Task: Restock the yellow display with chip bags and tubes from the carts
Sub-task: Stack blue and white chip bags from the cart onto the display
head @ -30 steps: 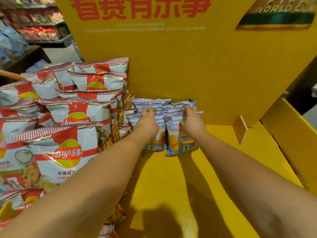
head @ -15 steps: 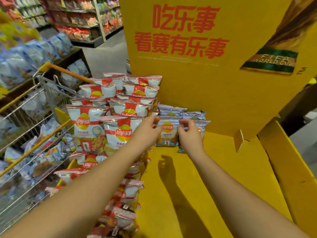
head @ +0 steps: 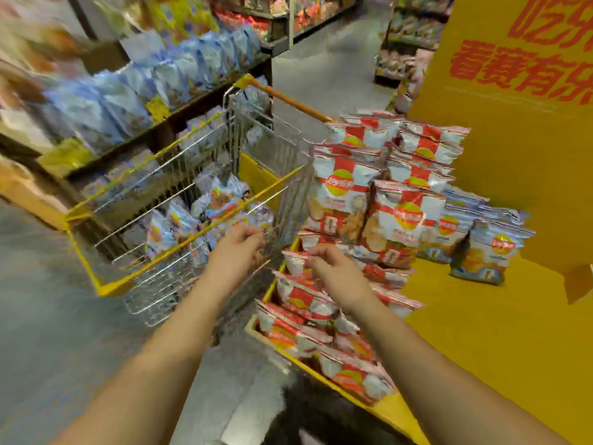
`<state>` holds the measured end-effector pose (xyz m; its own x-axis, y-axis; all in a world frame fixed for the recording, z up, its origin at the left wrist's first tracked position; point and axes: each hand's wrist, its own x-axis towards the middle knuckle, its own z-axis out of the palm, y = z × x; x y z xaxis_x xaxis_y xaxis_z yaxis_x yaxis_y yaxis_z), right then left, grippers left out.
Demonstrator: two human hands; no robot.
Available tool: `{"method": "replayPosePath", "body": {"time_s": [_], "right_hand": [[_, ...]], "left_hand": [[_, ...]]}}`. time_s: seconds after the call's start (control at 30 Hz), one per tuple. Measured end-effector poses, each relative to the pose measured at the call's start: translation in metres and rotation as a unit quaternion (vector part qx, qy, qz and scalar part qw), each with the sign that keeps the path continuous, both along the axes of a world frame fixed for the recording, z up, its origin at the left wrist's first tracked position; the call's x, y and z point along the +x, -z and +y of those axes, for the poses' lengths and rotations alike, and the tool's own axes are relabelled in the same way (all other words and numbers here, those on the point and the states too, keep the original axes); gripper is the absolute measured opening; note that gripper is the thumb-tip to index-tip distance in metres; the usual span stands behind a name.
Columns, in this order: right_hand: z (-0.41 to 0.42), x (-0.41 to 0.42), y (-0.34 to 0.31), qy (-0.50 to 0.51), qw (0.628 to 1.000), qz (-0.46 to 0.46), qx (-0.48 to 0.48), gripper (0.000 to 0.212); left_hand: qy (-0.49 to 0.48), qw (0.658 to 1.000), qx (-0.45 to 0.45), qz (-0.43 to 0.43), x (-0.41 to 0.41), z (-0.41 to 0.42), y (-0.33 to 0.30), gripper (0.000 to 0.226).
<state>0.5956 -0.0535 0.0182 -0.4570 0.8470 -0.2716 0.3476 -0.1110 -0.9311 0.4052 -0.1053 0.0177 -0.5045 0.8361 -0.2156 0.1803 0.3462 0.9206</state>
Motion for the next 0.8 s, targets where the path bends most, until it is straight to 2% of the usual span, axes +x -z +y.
{"method": "replayPosePath", "body": {"time_s": [0.1,0.23,0.37,0.5,0.6,0.8], "right_hand": [[-0.022,-0.072,0.022,-0.022,0.999,-0.013,-0.04,0.007],[-0.043,-0.173,0.037,-0.049,0.995,-0.02,-0.082,0.011],[-0.046,-0.233,0.043,-0.12,0.99,-0.052,-0.056,0.005],[-0.028,-0.274,0.046,-0.146,0.983,-0.102,-0.035,0.007],[0.004,-0.311,0.051,-0.16,0.979,-0.125,-0.029,0.019],[0.08,-0.392,0.093,-0.198,0.953,-0.226,-0.047,0.031]], "left_hand": [[-0.012,0.999,-0.032,-0.009,-0.073,-0.039,0.018,0.009],[-0.048,0.996,-0.076,-0.011,-0.166,-0.084,0.041,0.012],[-0.068,0.992,-0.104,-0.013,-0.231,-0.107,0.053,0.012],[-0.063,0.991,-0.119,-0.003,-0.275,-0.1,0.065,0.015],[-0.053,0.987,-0.148,0.019,-0.307,-0.08,0.075,0.018],[0.015,0.964,-0.24,0.116,-0.377,-0.019,0.1,0.015]]}}
